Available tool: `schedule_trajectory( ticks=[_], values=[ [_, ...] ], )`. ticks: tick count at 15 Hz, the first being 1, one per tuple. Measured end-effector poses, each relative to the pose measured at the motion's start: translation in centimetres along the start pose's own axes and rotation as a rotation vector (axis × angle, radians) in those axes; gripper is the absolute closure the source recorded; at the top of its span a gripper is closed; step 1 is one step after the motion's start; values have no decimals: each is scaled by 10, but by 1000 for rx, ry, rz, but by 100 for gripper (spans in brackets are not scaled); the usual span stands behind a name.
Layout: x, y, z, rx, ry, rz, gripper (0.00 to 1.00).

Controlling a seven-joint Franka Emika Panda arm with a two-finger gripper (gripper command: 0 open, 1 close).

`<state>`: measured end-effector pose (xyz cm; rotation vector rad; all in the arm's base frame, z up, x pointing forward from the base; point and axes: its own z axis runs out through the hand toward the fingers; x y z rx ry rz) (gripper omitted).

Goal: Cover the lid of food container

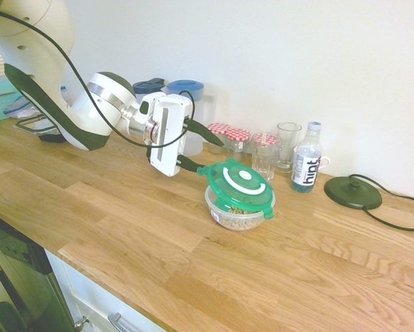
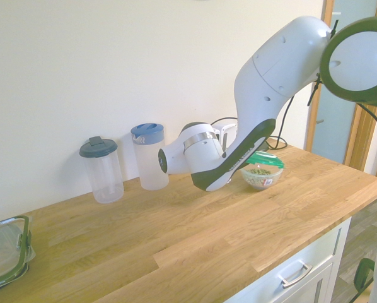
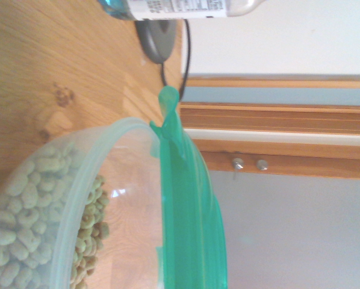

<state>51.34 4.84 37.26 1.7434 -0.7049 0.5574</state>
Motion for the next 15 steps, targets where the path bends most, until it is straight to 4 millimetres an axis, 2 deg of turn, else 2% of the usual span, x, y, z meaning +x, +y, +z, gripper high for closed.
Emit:
schedule_trajectory(
  ticks=[3, 7, 9, 11, 15],
  values=[
    [16, 27, -21, 113, -150, -12, 0],
    [69, 91, -46, 293, -352, -6, 0],
    [83, 121, -55, 398, -445, -15, 0],
    [80, 136, -62, 519, -521, -5, 0],
    [57, 137, -34, 745, -678, -15, 0]
  ],
)
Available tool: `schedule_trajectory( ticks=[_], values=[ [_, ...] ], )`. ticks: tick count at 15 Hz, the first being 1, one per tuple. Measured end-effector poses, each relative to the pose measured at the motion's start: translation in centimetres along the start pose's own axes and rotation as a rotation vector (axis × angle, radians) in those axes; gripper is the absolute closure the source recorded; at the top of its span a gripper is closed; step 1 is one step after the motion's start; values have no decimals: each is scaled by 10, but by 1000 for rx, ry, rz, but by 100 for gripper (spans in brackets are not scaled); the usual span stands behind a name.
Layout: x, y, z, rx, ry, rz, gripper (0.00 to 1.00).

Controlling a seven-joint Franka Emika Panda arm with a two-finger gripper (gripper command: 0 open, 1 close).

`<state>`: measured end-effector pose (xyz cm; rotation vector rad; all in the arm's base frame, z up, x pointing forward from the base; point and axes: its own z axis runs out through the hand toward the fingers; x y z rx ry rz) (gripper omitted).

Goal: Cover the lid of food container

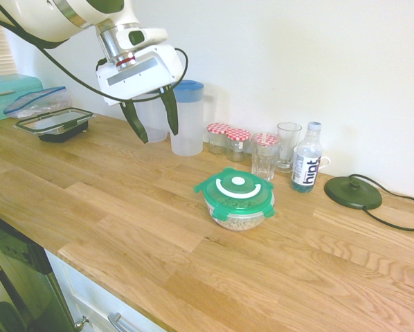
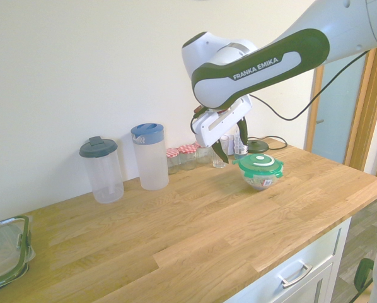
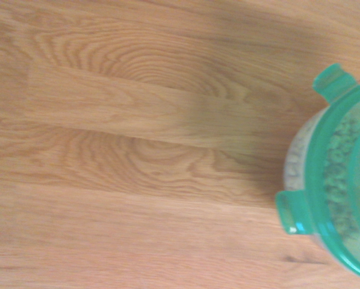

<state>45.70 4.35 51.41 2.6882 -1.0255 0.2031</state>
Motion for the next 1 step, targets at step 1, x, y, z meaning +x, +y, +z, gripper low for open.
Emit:
schedule_trajectory(
  ticks=[1],
  values=[
    [0, 3, 3, 55, -31, -15, 0]
  ],
)
